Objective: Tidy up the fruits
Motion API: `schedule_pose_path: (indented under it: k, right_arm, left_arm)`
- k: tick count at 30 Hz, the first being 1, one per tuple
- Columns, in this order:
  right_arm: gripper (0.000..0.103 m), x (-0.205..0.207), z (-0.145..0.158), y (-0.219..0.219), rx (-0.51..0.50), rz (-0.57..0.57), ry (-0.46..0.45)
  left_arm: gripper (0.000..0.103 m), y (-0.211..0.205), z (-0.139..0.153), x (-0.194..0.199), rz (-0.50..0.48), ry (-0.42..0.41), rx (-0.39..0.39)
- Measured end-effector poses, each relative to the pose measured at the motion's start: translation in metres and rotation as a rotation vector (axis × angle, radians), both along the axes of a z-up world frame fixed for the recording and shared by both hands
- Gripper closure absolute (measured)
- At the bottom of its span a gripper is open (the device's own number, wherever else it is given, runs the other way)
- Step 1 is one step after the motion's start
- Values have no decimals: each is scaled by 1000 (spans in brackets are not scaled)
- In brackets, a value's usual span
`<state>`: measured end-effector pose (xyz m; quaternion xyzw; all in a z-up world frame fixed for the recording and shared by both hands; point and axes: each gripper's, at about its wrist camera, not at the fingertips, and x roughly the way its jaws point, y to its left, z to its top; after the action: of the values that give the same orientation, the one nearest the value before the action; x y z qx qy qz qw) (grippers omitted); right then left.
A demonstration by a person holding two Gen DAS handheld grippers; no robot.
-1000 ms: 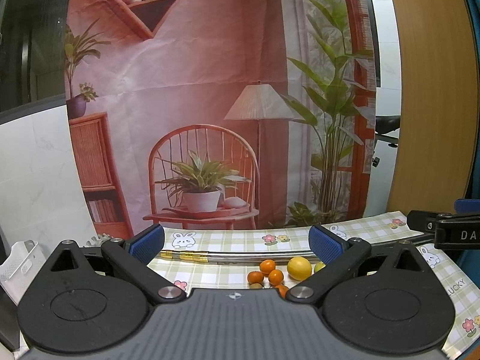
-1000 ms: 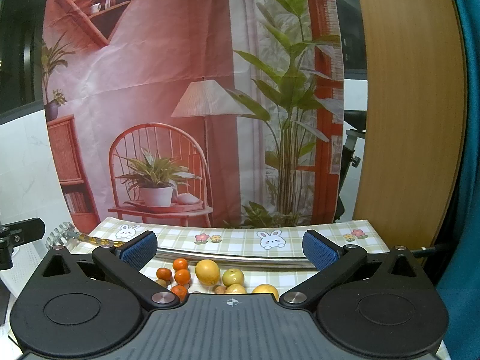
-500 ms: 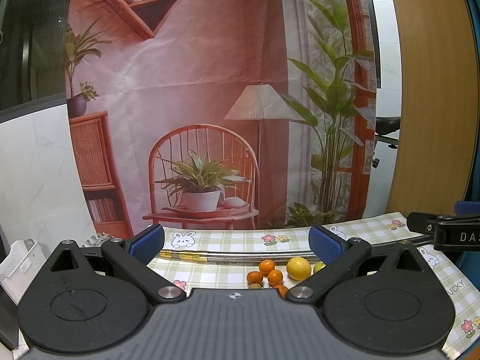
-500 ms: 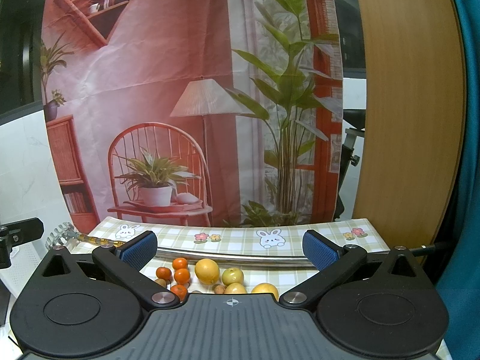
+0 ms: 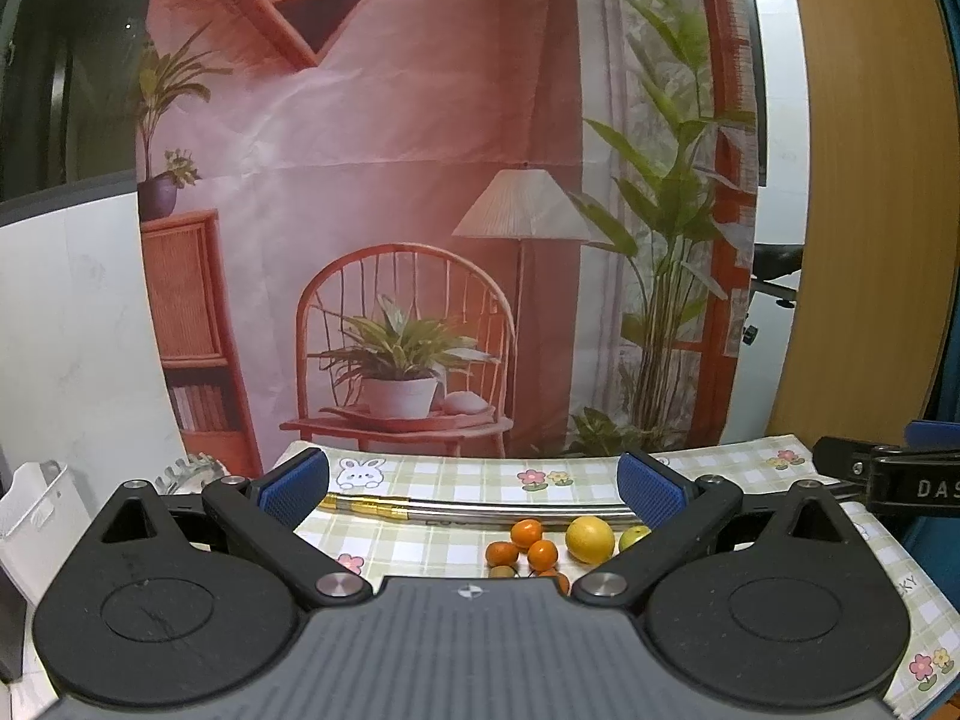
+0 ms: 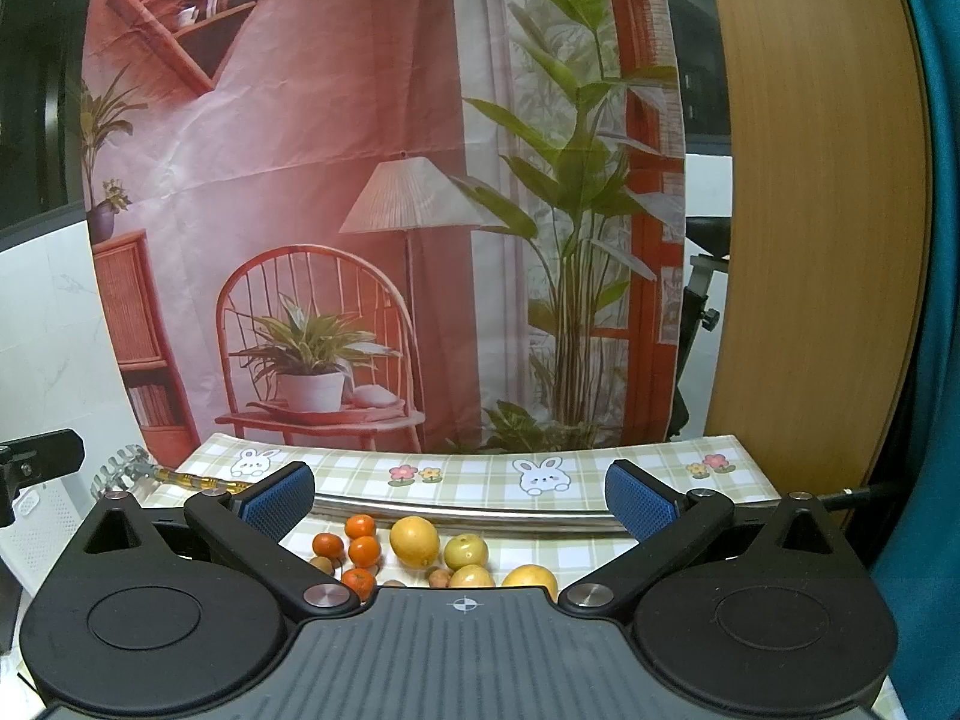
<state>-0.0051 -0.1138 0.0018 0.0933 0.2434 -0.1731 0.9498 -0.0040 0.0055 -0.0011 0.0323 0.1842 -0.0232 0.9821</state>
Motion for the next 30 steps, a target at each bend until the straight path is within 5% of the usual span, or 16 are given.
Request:
schedule_pose_path:
  k: [11,21,30]
  right_arm:
    - [0,6,-12,-12,16,-10,29]
    - [0,29,-64,-53,124,-16,45]
    - [0,65,-115,-78,127,-34,120]
  left_arm:
    - [0,14,-21,21,16,53,-54]
    - [0,36,-50,58,21,93,-44]
    - [0,50,-94,117,-50,254,-111]
